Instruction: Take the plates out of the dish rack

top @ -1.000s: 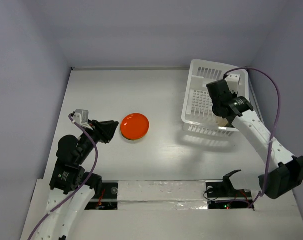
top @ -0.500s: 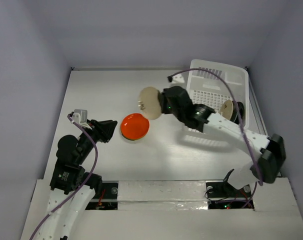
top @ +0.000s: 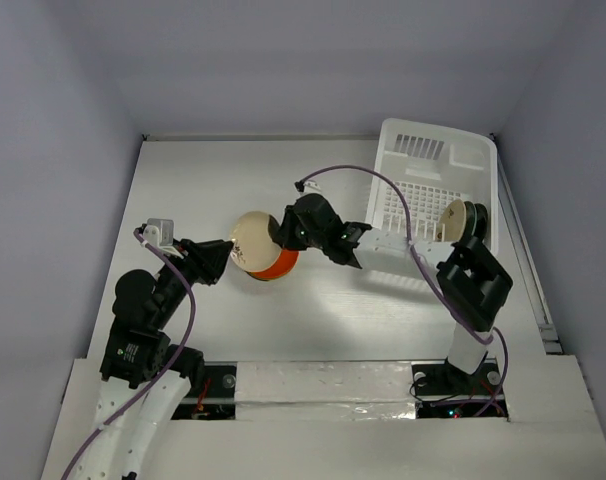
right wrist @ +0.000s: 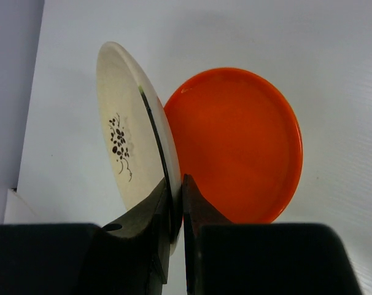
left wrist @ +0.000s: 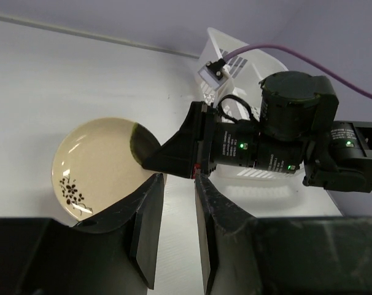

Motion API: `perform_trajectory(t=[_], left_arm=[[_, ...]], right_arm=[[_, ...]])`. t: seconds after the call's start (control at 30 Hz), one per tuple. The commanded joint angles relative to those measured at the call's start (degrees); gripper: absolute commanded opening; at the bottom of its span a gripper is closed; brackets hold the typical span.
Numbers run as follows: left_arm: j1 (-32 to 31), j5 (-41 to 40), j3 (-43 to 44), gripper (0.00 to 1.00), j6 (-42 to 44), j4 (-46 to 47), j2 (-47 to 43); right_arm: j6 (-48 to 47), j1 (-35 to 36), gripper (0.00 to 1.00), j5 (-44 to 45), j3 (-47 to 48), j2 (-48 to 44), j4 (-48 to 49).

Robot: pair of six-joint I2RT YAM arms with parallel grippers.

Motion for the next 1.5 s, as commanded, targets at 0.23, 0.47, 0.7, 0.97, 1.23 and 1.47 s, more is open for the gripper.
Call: perform_trajectory(t=[0.23, 0.47, 0.7, 0.97, 1.23, 1.47], left_arm=[[0.24, 0.15, 0.31, 0.24, -0.01, 2.06, 0.33], [0.24, 0.42, 0.31, 0.24, -0.1, 2.15, 0.24], [0.24, 0.42, 0.22, 0.24, -0.01, 2.15, -0.63], [-1.61, 0.68, 0.05, 0.25, -0.1, 2.5, -2.57], [-4.33, 0.24, -0.04, 0.26, -0.19, 2.41, -3.71], [-4.86, -0.29, 0.14, 0.26, -0.19, 2.15, -4.41]], right_arm=[[2.14, 0.15, 0.42, 2.38, -3.69, -1.41, 1.43], [-1.72, 0.15, 0.74, 10.55, -2.19, -6.94, -7.63], [-5.86, -1.33, 0.38, 36.9, -1.49, -18.35, -24.14], [-7.43, -23.11, 0.0, 43.09, -11.94, -36.38, -33.56], [-17.1, -39.48, 0.55, 33.88, -12.22, -38.95, -35.76], [-18.78, -42.82, 0.44, 28.68, -7.83, -33.85, -36.2]])
